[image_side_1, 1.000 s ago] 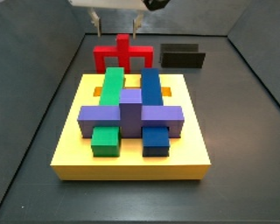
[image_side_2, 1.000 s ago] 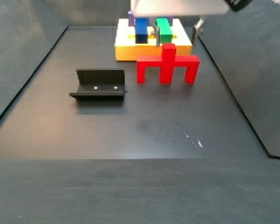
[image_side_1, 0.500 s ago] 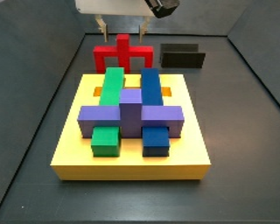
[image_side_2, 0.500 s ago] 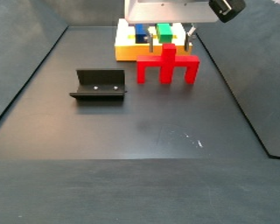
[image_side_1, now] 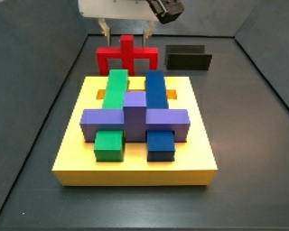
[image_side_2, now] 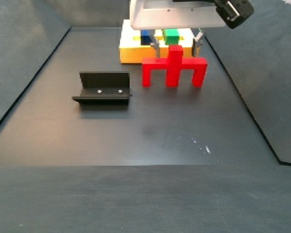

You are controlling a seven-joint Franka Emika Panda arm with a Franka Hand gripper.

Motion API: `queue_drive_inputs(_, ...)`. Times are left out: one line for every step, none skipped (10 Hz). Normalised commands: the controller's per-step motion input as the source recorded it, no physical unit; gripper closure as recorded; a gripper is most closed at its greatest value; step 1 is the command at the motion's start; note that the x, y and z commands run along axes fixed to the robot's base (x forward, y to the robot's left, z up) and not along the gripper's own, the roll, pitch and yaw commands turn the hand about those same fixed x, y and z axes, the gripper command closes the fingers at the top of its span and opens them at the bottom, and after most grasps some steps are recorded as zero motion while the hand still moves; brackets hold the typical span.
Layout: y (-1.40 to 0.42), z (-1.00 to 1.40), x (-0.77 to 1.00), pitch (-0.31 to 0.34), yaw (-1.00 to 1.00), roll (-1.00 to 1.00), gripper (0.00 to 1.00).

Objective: Pick up the red object. Move up. Move to above the board. Insert the red object.
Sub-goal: Pick up the red object.

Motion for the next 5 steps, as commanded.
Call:
queue_drive_inputs(0.00,-0.03,-0.12,0.000,-0.03,0.00,0.00)
queue_drive_inputs(0.00,0.07,-0.05,-0.014,0.00,-0.02,0.00)
queue_drive_inputs(0.00,0.15,-0.06,-0.046,0.00,-0.04,0.00)
queue_drive_inputs(0.00,0.07,-0.11,-0.059,0.00,-0.03,0.00)
queue_drive_inputs(0.00,0.00,0.00,0.000,0.00,0.00,0.00)
